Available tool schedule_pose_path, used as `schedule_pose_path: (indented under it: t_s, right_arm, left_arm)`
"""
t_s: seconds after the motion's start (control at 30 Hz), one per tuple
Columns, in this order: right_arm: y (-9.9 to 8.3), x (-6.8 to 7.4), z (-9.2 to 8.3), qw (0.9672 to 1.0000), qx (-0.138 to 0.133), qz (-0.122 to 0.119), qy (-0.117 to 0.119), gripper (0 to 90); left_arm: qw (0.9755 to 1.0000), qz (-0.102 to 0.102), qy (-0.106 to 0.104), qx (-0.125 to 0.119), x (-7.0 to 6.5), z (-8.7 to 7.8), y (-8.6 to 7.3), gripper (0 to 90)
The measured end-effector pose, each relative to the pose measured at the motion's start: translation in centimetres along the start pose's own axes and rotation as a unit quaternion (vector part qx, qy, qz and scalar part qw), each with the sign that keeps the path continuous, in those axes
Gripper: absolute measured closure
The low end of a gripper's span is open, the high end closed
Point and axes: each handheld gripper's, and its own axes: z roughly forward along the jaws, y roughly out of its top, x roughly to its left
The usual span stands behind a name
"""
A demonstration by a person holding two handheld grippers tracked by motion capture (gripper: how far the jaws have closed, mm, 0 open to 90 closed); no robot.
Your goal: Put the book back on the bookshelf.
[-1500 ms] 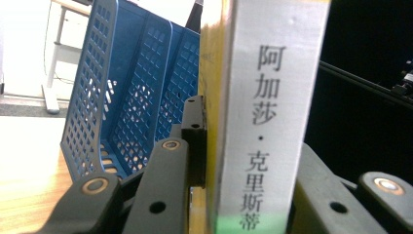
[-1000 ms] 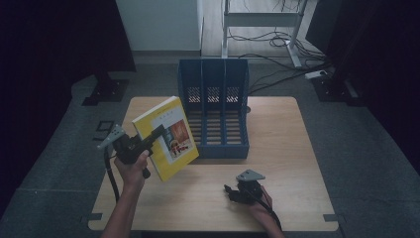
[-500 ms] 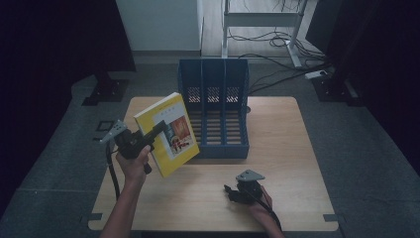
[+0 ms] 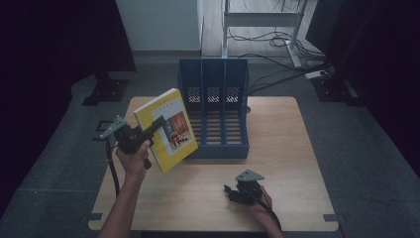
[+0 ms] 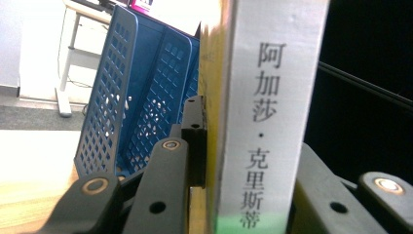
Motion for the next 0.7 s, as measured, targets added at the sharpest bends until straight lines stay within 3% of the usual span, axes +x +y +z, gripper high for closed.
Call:
schedule_pose_path:
  t_s: [0.7]
  right_arm:
    - [0.0,0.1,0.0,1.0,0.001,-0.006,-0.004,34.0]
  left_arm:
    - [0.9999,0.008,0.011,0.0,-0.2,2.0,1.1,75.4]
